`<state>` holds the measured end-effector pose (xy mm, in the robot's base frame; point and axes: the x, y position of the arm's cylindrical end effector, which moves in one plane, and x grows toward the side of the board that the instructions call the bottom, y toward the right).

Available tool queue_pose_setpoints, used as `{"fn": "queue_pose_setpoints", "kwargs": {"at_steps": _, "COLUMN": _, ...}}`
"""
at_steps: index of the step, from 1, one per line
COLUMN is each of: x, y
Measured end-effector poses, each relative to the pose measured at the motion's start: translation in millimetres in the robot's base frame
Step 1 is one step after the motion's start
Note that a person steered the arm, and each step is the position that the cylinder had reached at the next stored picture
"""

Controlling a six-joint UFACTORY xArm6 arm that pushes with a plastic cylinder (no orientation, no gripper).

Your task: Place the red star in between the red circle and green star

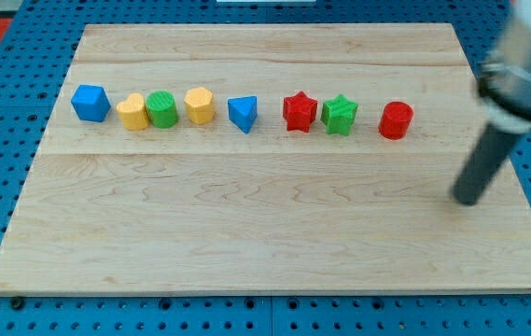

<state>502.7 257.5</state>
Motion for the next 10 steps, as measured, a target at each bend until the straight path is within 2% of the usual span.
{"fn": "queue_pose_setpoints", "kwargs": {"at_steps": 1, "x": -79.4, "y": 19.6}}
{"fn": "queue_pose_setpoints", "kwargs": {"at_steps": 2, "x": -116.8, "y": 15.9}}
{"fn": "queue_pose_setpoints", "kwargs": {"at_steps": 4, "x": -136.0, "y": -16.5}}
{"fn": "queue_pose_setpoints", "kwargs": {"at_steps": 5, "x": -136.9, "y": -83.5}}
{"fn": "queue_pose_setpoints", "kwargs": {"at_steps": 6, "x": -161.1, "y": -144.8}}
{"fn": "queue_pose_setpoints", "kwargs": {"at_steps": 7, "x": -160.1, "y": -227.8}}
{"fn": "queue_pose_setpoints", "kwargs": {"at_steps": 10, "x": -148.8, "y": -237.0}}
